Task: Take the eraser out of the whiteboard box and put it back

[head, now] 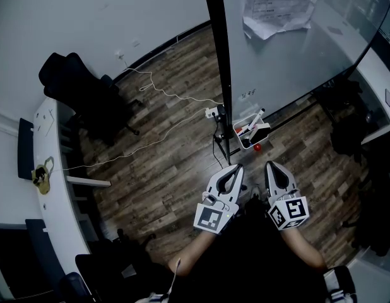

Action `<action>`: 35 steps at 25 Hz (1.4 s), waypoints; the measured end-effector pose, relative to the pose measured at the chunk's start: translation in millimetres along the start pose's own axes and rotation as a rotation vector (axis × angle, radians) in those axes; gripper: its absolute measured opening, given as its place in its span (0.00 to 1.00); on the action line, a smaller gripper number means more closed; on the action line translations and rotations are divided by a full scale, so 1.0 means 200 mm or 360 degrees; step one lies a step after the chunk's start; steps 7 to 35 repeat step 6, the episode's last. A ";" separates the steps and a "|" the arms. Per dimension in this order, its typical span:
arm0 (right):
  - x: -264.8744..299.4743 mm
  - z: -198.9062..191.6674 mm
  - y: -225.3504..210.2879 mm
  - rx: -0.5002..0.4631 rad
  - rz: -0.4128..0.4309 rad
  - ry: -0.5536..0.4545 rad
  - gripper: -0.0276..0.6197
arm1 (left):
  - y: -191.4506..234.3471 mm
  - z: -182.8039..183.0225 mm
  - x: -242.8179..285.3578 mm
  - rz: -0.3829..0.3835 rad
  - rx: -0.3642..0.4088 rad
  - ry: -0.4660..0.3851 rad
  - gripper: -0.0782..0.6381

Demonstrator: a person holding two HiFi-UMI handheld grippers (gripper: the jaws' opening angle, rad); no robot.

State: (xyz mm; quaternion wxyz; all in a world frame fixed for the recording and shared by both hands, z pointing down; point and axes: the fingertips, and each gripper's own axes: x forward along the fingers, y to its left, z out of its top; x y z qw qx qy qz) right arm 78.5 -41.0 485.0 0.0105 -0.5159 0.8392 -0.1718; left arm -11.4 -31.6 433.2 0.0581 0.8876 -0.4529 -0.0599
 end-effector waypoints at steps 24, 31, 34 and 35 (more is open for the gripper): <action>-0.01 -0.01 0.01 -0.0002 0.0010 -0.0010 0.06 | -0.01 0.00 0.00 -0.0006 -0.0002 -0.0005 0.12; -0.01 -0.01 0.01 -0.0002 0.0010 -0.0010 0.06 | -0.01 0.00 0.00 -0.0006 -0.0002 -0.0005 0.12; -0.01 -0.01 0.01 -0.0002 0.0010 -0.0010 0.06 | -0.01 0.00 0.00 -0.0006 -0.0002 -0.0005 0.12; -0.01 -0.01 0.01 -0.0002 0.0010 -0.0010 0.06 | -0.01 0.00 0.00 -0.0006 -0.0002 -0.0005 0.12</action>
